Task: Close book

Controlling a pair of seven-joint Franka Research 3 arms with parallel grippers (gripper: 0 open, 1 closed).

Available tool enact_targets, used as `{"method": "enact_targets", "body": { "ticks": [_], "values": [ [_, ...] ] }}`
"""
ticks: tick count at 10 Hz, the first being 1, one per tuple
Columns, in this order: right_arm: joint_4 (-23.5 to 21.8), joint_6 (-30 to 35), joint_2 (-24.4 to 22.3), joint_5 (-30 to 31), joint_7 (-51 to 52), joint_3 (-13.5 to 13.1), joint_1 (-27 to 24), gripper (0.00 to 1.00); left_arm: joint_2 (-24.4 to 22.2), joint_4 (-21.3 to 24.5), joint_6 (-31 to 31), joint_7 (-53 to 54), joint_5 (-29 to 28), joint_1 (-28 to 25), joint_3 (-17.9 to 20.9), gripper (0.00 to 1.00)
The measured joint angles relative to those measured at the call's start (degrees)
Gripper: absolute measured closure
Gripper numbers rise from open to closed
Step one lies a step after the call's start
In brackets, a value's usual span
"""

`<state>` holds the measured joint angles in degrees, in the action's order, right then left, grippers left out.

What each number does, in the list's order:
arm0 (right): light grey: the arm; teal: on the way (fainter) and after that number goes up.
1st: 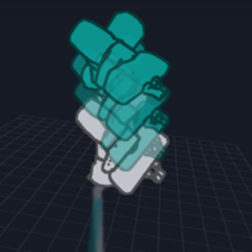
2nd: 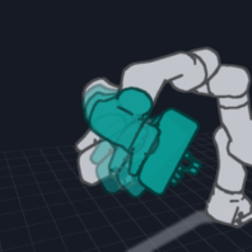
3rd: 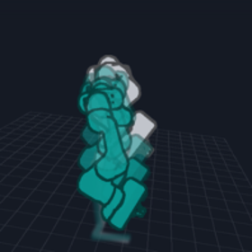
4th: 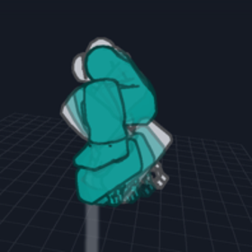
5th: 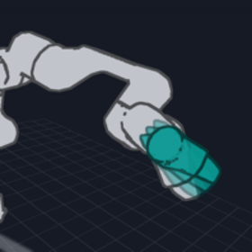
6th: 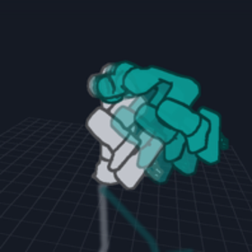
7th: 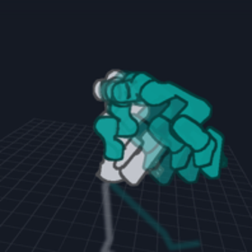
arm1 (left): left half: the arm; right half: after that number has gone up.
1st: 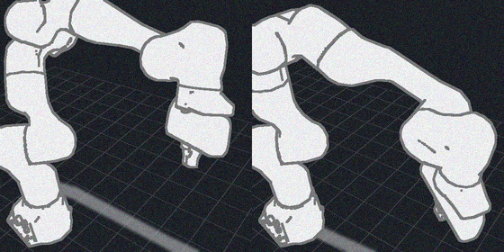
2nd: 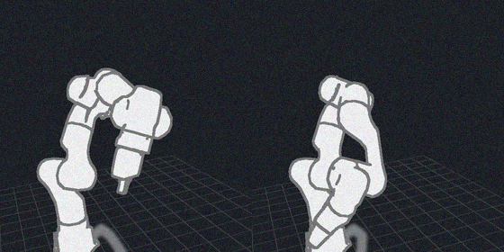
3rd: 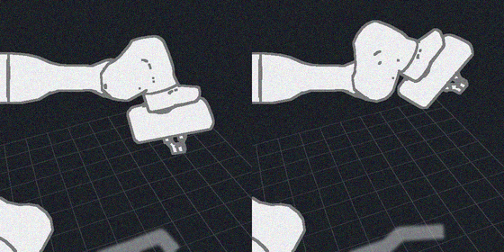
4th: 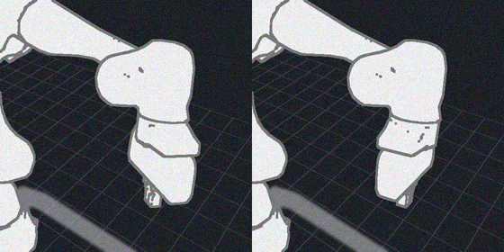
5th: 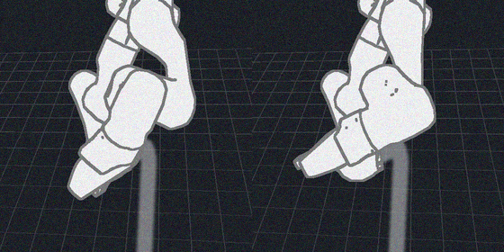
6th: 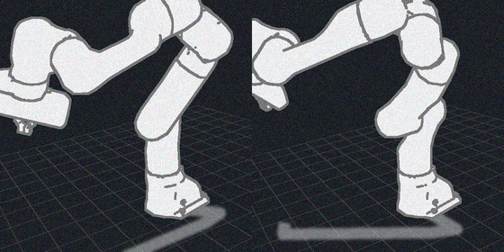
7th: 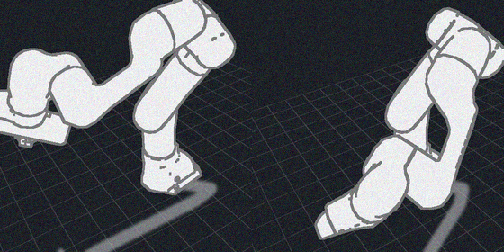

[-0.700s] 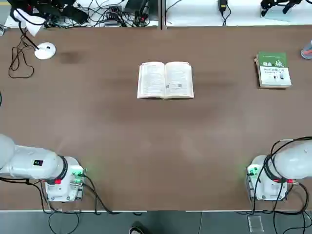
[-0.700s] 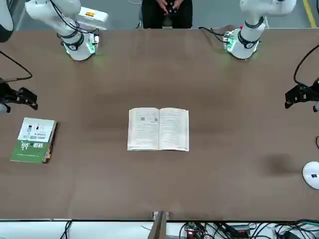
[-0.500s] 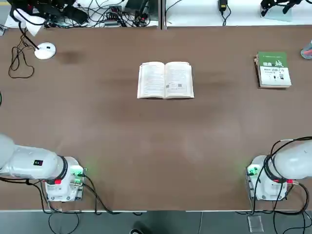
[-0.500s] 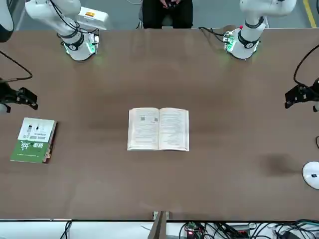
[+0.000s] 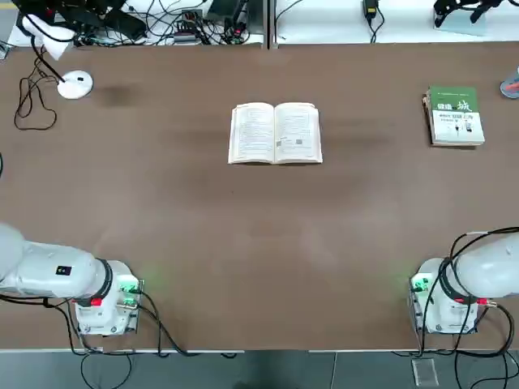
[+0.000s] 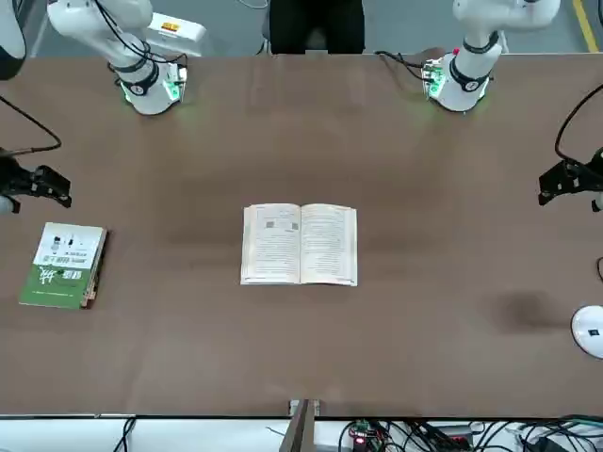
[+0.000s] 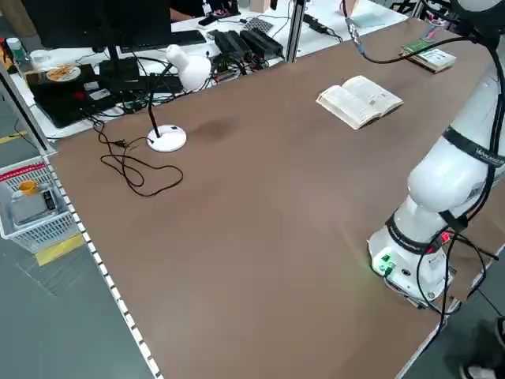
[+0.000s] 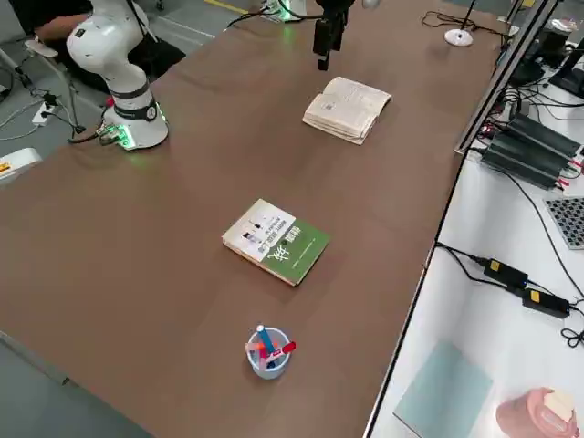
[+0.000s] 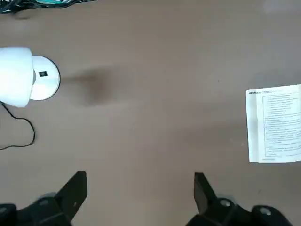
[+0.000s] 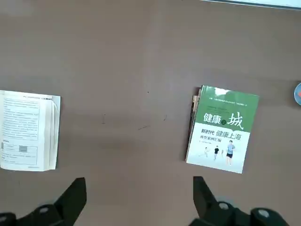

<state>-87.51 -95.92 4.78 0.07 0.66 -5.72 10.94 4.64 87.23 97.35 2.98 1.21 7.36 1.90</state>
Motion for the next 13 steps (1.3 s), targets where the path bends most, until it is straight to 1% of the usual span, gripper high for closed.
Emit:
{"method": "enact_targets", "body": {
  "ticks": [2,3,4,5,9,10,11,12,13],
  "values": [
    [0.0,0.0,0.0,0.0,0.0,-0.1,0.0,0.00,0.0,0.0,0.0,0.0,0.0,0.2,-0.1,0.00],
    [0.0,0.0,0.0,0.0,0.0,-0.1,0.0,0.04,0.0,0.0,0.0,0.1,0.0,0.6,-0.1,0.00],
    [-0.1,0.0,0.0,0.0,0.0,-0.1,-0.1,0.04,0.2,0.0,0.0,0.1,0.0,1.2,-0.2,0.00],
    [-0.1,0.1,0.0,0.0,0.0,-0.1,-0.2,0.11,0.4,-0.1,0.0,0.1,0.0,2.1,-0.2,0.00],
    [-0.1,0.1,0.0,0.0,0.0,-0.2,-0.4,0.52,1.9,-0.3,0.3,-0.9,0.0,5.3,-0.4,0.00],
    [-0.1,0.1,0.0,0.0,0.0,-0.2,-0.5,0.52,2.2,-0.3,0.4,-0.9,0.1,5.7,-0.5,0.00],
    [-0.1,0.1,0.0,-0.2,0.0,-0.2,-0.5,0.58,2.5,-0.4,0.5,-1.0,0.1,5.9,-0.5,0.00],
    [-0.1,0.1,0.0,-0.3,0.0,-0.2,-0.5,0.69,2.8,-0.4,0.6,-1.0,0.1,6.0,-0.5,0.00],
    [-0.2,0.1,0.0,-0.4,0.0,-0.2,-0.5,0.69,3.0,-0.5,0.7,-1.0,0.1,6.0,-0.5,0.00]
  ]
}}
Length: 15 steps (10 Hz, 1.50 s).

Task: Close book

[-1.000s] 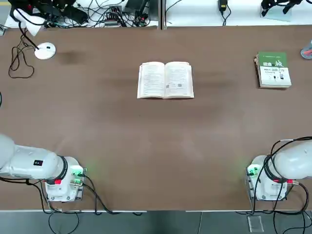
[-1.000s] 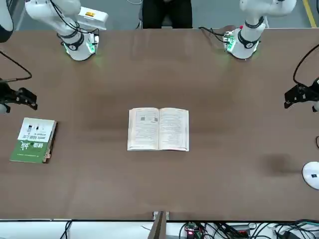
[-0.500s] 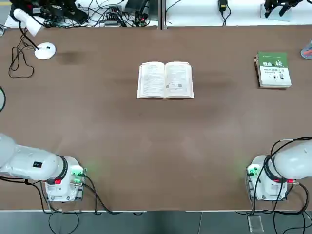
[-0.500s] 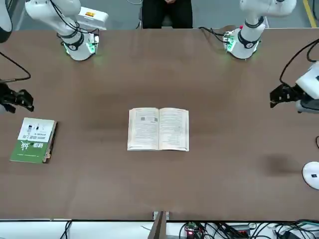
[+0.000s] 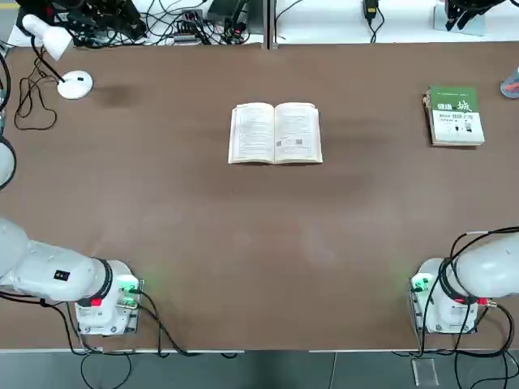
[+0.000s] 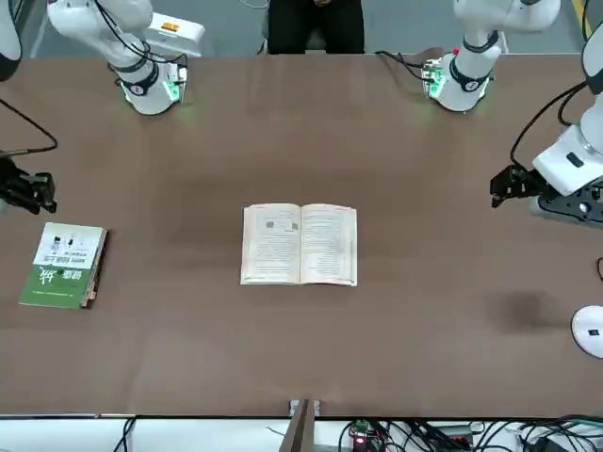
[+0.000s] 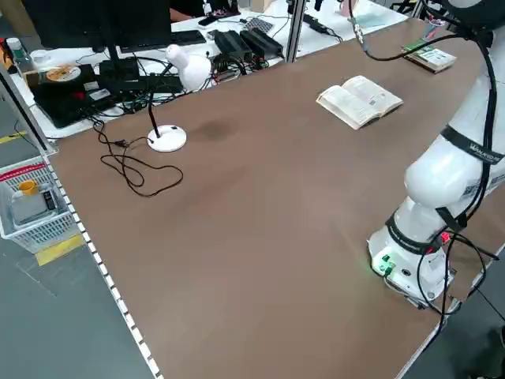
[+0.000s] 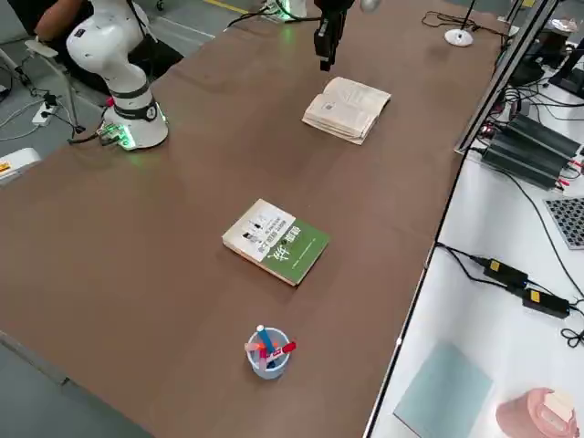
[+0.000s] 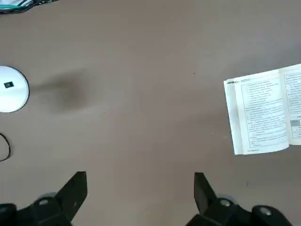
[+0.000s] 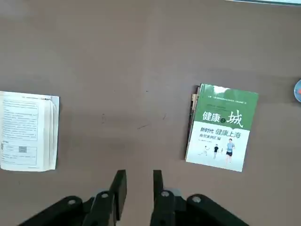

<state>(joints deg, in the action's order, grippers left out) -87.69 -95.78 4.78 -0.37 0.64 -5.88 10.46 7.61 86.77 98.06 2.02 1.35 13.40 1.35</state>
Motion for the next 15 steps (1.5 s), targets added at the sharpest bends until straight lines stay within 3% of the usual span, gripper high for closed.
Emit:
{"method": "enact_targets", "body": {
  "ticks": [2,5,6,15],
  "values": [
    [-0.1,0.1,0.0,-0.1,0.0,0.0,0.0,0.83,0.3,0.0,0.5,0.0,0.7,0.0,0.0,0.00],
    [-0.7,0.8,0.0,-3.5,0.0,0.0,-0.1,0.90,0.7,0.0,0.8,0.0,1.3,0.1,0.0,0.00],
    [-1.4,0.8,0.1,-5.2,0.0,0.0,-0.2,0.97,1.0,0.0,0.8,0.0,1.3,0.2,-0.1,0.00],
    [-6.9,0.5,4.0,-27.0,-0.4,-0.1,-0.7,0.99,4.9,-0.1,1.6,-2.4,1.3,4.1,-0.2,0.00]
  ]
}}
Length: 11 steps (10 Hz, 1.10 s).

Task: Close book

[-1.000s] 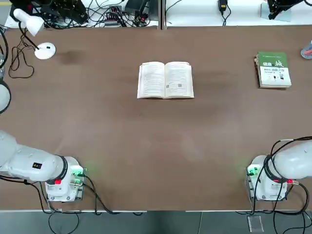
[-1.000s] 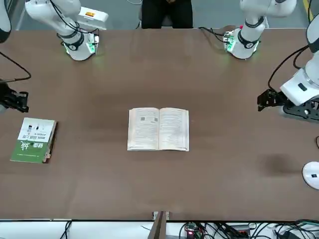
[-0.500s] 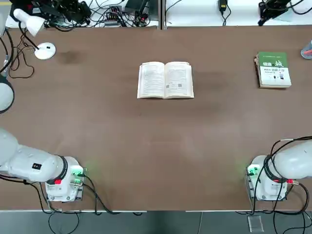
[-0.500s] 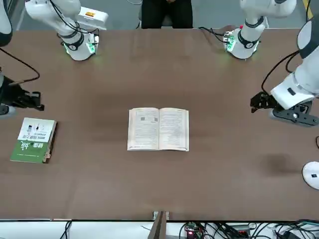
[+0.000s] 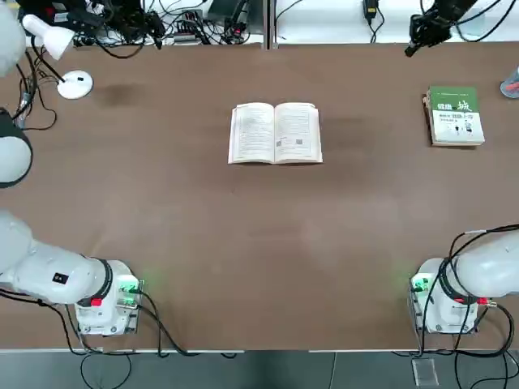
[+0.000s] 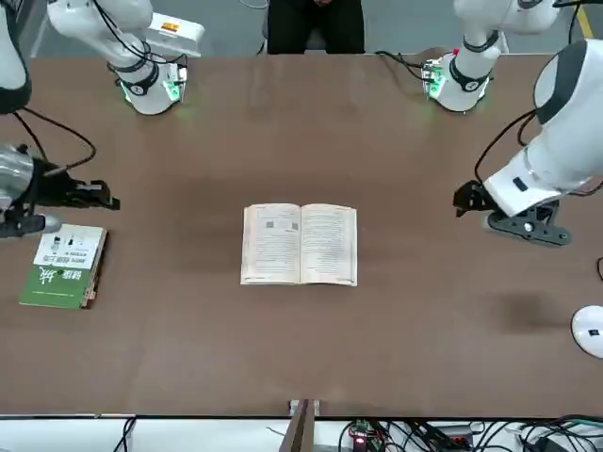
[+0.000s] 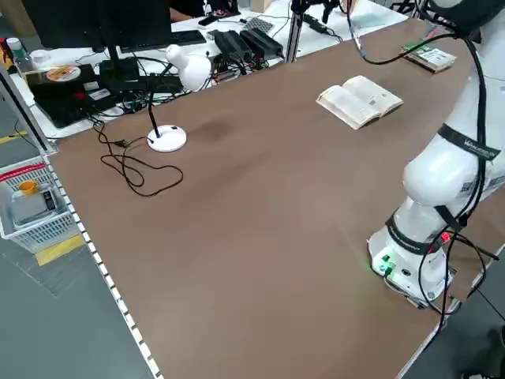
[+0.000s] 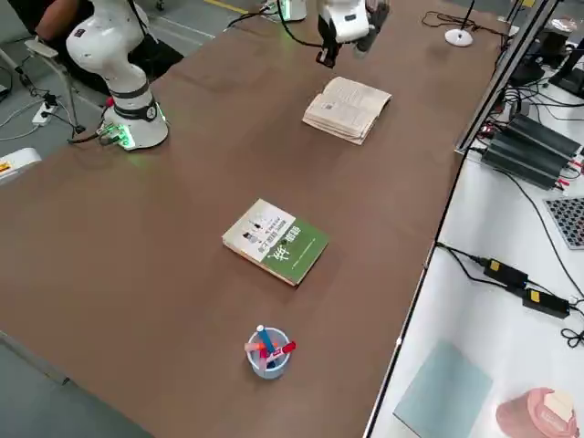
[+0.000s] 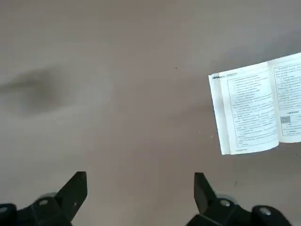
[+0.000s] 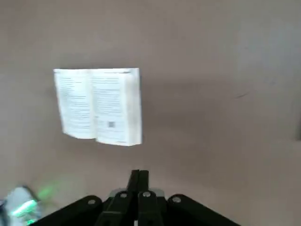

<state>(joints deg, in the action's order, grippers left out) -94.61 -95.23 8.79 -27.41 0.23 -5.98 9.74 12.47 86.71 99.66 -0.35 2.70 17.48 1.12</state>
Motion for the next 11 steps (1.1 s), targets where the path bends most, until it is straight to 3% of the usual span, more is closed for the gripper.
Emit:
{"method": "enact_targets", "body": {
  "ticks": [4,11],
  "values": [
    [-1.8,-1.0,3.4,-8.8,0.0,0.1,0.0,0.99,1.4,0.0,0.1,0.0,0.0,0.6,0.0,0.00],
    [-7.0,-8.7,4.0,-14.4,0.0,0.7,4.0,0.99,3.5,0.0,0.1,-0.2,0.0,1.7,0.0,0.00]
  ]
}}
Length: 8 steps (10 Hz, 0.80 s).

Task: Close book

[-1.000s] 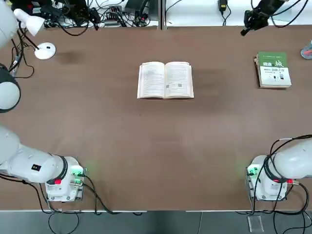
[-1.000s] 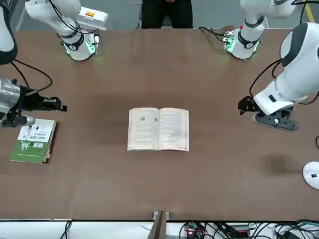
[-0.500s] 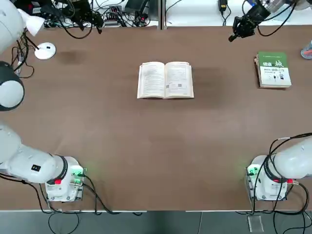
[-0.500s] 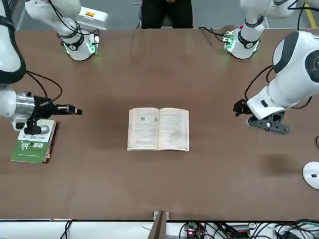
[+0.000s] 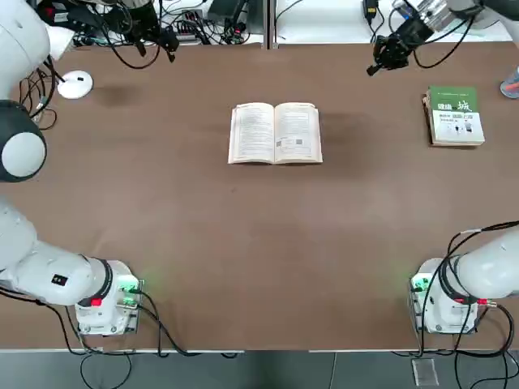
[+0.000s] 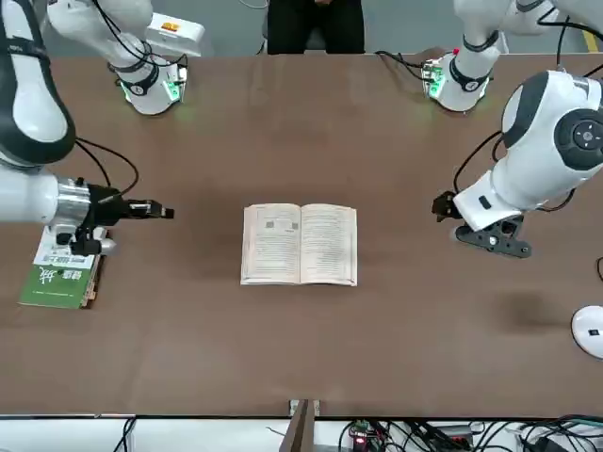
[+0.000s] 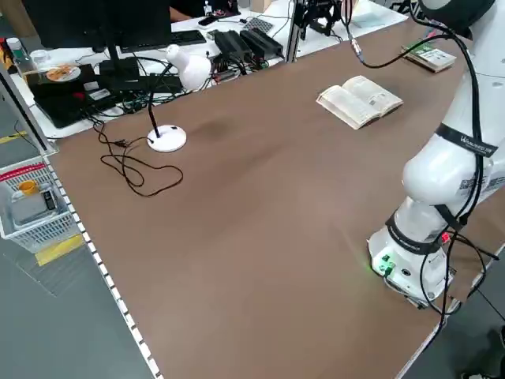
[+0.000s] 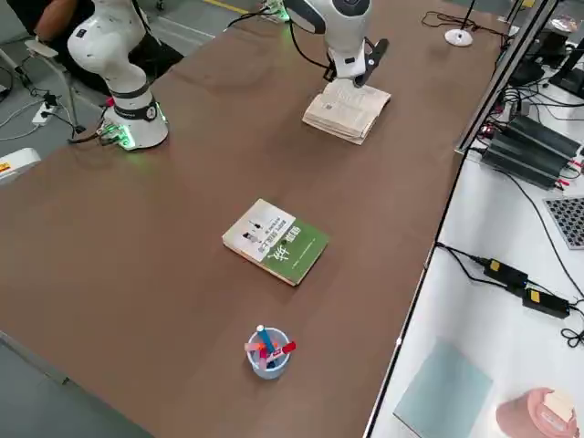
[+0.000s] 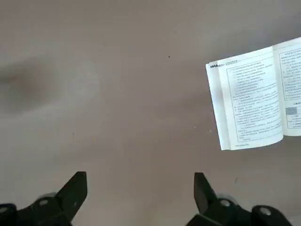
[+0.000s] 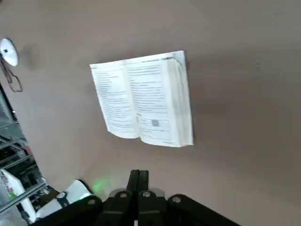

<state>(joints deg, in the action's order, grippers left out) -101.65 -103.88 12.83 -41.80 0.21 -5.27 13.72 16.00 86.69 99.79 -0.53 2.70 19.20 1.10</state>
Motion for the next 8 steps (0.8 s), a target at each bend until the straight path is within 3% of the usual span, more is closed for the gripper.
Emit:
{"method": "enact_targets", "body": {
  "ticks": [8],
  "values": [
    [-4.4,-14.5,4.7,-5.3,-0.1,0.3,6.9,0.99,2.8,0.0,0.0,-0.2,0.0,1.3,0.0,0.00]
  ]
}}
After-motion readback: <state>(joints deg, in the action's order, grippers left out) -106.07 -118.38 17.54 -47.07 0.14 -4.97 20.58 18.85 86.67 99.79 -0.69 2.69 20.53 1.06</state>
